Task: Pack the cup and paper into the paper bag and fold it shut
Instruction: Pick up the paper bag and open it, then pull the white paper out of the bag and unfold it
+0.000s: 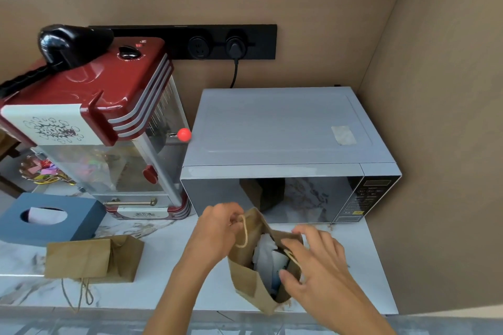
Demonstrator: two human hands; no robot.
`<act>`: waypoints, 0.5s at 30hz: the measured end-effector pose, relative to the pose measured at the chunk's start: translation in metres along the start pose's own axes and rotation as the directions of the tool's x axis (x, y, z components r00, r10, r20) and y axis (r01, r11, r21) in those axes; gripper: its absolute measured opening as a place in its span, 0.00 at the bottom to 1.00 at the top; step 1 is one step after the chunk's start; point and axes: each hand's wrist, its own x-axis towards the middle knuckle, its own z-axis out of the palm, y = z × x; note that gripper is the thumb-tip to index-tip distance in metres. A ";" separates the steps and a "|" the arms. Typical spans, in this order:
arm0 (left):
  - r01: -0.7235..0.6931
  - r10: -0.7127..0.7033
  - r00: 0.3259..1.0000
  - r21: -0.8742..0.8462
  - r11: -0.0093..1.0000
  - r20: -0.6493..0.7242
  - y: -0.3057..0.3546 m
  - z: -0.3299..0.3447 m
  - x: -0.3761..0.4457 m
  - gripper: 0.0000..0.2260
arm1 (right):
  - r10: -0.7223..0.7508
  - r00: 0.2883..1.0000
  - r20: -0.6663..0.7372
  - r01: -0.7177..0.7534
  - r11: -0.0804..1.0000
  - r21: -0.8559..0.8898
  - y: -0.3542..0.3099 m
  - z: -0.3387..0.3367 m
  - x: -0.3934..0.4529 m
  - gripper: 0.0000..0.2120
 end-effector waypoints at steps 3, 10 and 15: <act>-0.072 0.042 0.988 -0.196 0.978 -0.152 0.009 0.002 -0.012 0.11 | 0.068 0.996 0.050 -0.069 0.997 0.021 0.001 -0.003 -0.001 0.32; -0.159 0.169 0.985 -0.176 0.971 0.044 0.016 0.000 -0.074 0.15 | 0.161 0.976 0.149 -0.168 0.985 0.041 -0.007 -0.004 -0.002 0.49; -0.104 0.074 0.991 0.305 0.947 0.108 0.027 0.005 -0.076 0.16 | 0.134 0.967 0.218 -0.142 0.990 0.021 -0.002 -0.009 -0.006 0.55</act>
